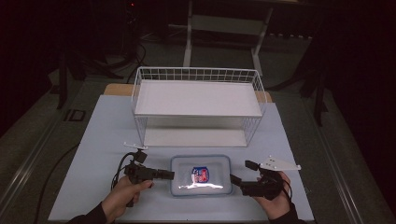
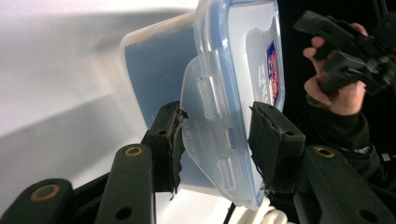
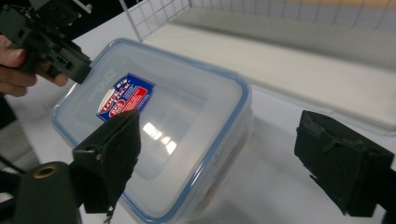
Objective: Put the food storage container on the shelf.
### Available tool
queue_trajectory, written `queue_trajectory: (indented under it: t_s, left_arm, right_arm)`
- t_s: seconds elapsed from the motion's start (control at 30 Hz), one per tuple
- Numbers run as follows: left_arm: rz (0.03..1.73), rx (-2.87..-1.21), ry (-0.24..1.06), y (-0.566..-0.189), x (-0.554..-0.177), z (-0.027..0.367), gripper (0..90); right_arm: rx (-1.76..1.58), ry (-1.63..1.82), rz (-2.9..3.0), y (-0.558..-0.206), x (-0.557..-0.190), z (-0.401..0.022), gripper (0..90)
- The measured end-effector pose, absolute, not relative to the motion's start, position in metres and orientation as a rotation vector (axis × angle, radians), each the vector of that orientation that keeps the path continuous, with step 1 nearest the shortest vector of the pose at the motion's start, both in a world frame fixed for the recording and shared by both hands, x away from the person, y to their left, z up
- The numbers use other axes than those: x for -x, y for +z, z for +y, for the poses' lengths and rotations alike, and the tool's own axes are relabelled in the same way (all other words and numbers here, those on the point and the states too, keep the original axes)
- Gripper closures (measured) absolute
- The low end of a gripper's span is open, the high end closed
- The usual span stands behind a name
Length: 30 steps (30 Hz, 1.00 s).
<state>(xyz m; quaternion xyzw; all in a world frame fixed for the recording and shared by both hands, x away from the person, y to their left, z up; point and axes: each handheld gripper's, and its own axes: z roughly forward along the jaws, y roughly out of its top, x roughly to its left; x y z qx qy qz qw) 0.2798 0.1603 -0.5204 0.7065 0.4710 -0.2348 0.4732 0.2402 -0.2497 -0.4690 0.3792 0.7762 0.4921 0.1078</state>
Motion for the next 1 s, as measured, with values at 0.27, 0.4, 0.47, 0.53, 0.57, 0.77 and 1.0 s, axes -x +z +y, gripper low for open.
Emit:
queue_trajectory:
  t_s: [0.27,0.4,0.47,0.53,0.57,0.77,1.0]
  left_arm:
    - [1.08,-1.766,-0.535,-0.516,-0.27,0.161,57.7]
    - [1.059,-1.782,-0.519,-0.514,-0.266,0.161,58.3]
    - [1.053,-1.789,-0.511,-0.514,-0.265,0.161,58.3]
    - [1.051,-1.788,-0.507,-0.514,-0.265,0.16,58.3]
    - [1.044,-1.793,-0.503,-0.513,-0.264,0.16,58.3]
    - [1.023,-1.803,-0.488,-0.513,-0.262,0.16,58.4]
    - [1.018,-1.8,-0.484,-0.513,-0.261,0.16,58.4]
  right_arm:
    - [-1.229,1.495,2.387,-0.482,-0.249,-0.248,18.5]
    - [-1.285,1.515,2.438,-0.488,-0.253,-0.248,22.0]
    - [-1.292,1.52,2.462,-0.49,-0.254,-0.248,23.0]
    - [-1.288,1.517,2.477,-0.492,-0.255,-0.247,23.2]
    - [-1.288,1.517,2.489,-0.492,-0.255,-0.247,24.0]
    - [-1.336,1.533,2.538,-0.5,-0.26,-0.249,34.8]
    - [-1.322,1.549,2.573,-0.498,-0.259,-0.249,46.0]
